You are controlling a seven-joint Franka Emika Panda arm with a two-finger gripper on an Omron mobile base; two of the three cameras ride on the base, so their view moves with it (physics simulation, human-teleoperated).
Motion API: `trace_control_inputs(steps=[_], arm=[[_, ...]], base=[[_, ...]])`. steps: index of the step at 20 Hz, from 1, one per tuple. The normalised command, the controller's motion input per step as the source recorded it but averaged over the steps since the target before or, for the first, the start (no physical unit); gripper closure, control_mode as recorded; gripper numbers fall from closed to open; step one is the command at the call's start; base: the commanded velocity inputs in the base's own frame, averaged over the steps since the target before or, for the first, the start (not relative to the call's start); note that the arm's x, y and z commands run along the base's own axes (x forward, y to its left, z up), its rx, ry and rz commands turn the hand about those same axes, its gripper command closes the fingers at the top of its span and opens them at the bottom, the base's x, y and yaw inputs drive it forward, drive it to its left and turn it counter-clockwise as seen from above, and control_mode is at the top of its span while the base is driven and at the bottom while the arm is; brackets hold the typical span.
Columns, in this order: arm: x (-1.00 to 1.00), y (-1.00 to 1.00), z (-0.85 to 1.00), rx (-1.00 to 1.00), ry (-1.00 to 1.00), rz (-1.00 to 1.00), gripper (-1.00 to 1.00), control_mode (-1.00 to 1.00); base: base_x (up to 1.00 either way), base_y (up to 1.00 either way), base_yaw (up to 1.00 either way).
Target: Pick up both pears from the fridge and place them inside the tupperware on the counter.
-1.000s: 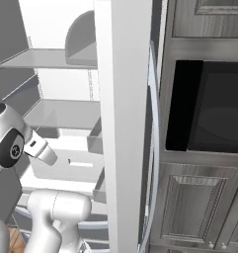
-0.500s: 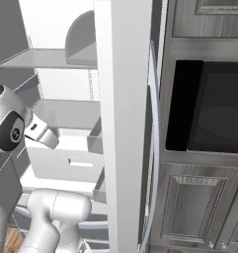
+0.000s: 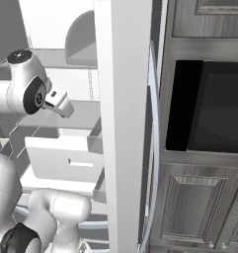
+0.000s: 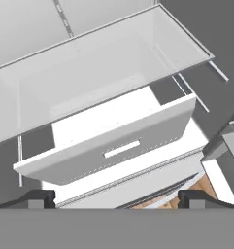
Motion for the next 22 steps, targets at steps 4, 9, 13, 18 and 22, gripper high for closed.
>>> trace_control_inputs(steps=[4, 9, 13, 18, 22], arm=[[0.76, -0.04, 0.26, -0.01, -0.13, 0.01, -1.0, -1.0], [0.74, 0.0, 0.53, -0.24, -0.1, 0.0, -1.0, -1.0], [0.66, 0.0, 0.56, -0.29, -0.13, 0.0, -1.0, -1.0], [0.58, -0.05, 0.46, -0.18, -0.16, 0.0, -1.0, -1.0], [0.52, -0.03, 0.41, 0.0, -0.08, 0.01, -1.0, -1.0]], base=[[0.0, 0.0, 0.0], [0.0, 0.0, 0.0], [0.0, 0.0, 0.0], [0.0, 0.0, 0.0], [0.0, 0.0, 0.0]])
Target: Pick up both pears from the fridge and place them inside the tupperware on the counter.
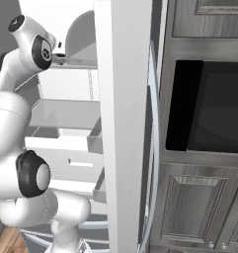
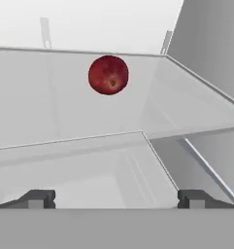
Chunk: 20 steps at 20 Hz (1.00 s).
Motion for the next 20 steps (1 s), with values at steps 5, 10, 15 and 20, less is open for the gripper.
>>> trace_control_inputs(steps=[5, 10, 15, 20], arm=[[0.58, -0.1, 0.23, 0.09, -0.01, 0.06, -1.0, -1.0], [0.68, -0.16, 0.02, 0.0, 0.0, 0.0, -1.0, -1.0], [0.67, -0.17, 0.0, 0.0, 0.0, 0.01, -1.0, -1.0], [0.65, -0.11, -0.01, 0.03, 0.0, 0.11, -1.0, -1.0]], base=[[0.0, 0.0, 0.0], [0.0, 0.0, 0.0], [0.0, 0.0, 0.0], [0.0, 0.0, 0.0]])
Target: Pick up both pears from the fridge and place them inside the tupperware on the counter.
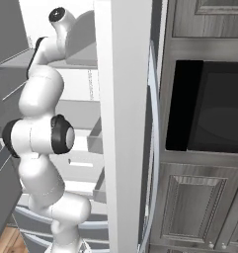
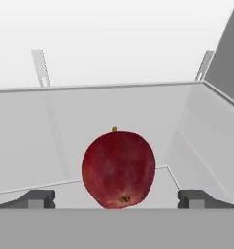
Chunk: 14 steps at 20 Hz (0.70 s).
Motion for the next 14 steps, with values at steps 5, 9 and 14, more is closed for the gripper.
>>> trace_control_inputs(steps=[5, 9, 14], arm=[[0.63, -0.02, -0.09, 0.02, 0.06, 0.18, -1.0, -1.0], [0.37, -0.09, -0.07, 0.0, 0.01, 0.09, -1.0, -1.0], [0.1, -0.08, 0.0, 0.0, 0.0, 0.0, -1.0, -1.0]], base=[[0.0, 0.0, 0.0], [0.0, 0.0, 0.0], [0.0, 0.0, 0.0]])
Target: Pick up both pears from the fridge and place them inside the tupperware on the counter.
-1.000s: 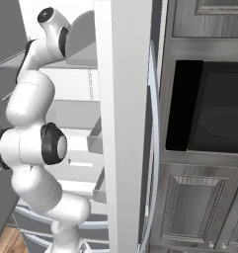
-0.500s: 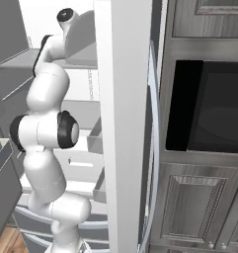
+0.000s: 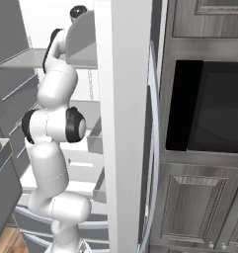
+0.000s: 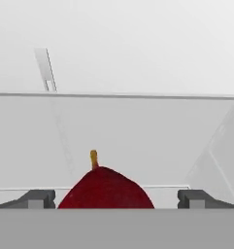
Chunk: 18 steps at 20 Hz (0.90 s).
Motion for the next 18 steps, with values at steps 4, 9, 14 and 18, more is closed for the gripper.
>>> trace_control_inputs(steps=[4, 9, 14, 18], arm=[[0.04, -0.01, -0.07, 0.0, 0.0, 0.0, -1.0, -1.0], [0.0, 0.0, -0.15, 0.0, 0.0, 0.01, -1.0, -1.0], [0.0, 0.0, -0.21, 0.0, 0.0, 0.01, -1.0, -1.0], [0.0, 0.0, -0.25, 0.0, 0.05, 0.01, -1.0, -1.0]], base=[[0.0, 0.0, 0.0], [0.0, 0.0, 0.0], [0.0, 0.0, 0.0], [0.0, 0.0, 0.0]])
